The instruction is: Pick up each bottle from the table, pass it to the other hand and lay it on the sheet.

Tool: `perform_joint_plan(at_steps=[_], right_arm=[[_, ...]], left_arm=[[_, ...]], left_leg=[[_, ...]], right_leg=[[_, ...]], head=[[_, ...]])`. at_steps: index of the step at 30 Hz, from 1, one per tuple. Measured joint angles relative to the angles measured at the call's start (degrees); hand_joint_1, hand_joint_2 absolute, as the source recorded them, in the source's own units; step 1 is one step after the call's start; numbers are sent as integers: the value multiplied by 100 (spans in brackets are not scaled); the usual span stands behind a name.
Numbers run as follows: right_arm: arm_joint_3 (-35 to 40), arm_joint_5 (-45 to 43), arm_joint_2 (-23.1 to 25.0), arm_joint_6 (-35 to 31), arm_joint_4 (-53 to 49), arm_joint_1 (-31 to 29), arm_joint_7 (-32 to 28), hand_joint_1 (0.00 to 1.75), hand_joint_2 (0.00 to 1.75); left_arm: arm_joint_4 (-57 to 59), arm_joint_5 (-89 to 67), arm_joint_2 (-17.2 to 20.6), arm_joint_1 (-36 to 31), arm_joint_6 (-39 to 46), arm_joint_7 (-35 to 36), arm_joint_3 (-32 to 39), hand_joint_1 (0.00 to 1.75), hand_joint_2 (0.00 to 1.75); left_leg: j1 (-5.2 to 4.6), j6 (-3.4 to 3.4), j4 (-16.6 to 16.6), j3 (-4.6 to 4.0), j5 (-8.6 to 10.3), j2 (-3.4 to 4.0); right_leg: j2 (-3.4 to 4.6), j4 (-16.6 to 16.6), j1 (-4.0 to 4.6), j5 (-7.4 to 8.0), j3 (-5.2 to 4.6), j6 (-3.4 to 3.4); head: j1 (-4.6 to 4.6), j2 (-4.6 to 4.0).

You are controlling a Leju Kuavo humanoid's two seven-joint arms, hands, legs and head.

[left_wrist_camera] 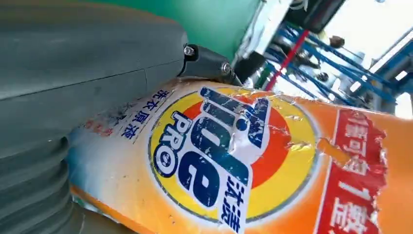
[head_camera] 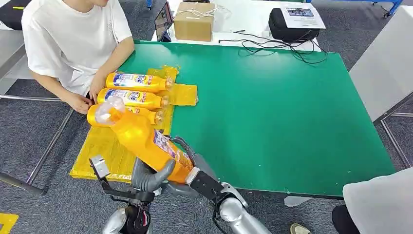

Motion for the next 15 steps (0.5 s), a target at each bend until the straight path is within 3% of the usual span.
perform_joint_plan(at_steps=[3, 8, 15], right_arm=[[-20, 72, -9, -161, 0, 22, -61, 0, 0], [-39, 155, 22, -468, -146, 193, -131, 0, 0], [-39, 179, 20, -501, -232, 287, -131, 0, 0]], left_arm=[[33, -154, -22, -68, -29, -28, 64, 175, 175], [205, -1130, -55, -282, 655, -439, 166, 175, 175], [313, -1220, -55, -337, 725, -470, 284, 175, 175]], left_leg=[[0, 0, 0, -1, 0, 2], [-1, 0, 0, -4, -1, -2], [0, 0, 0, -4, -1, -1]], right_leg=[[4, 1, 0, 1, -2, 0], [2, 0, 0, 0, -3, 0], [2, 1, 0, 0, -4, 0]], head=[[0, 0], [-2, 0], [-2, 0]])
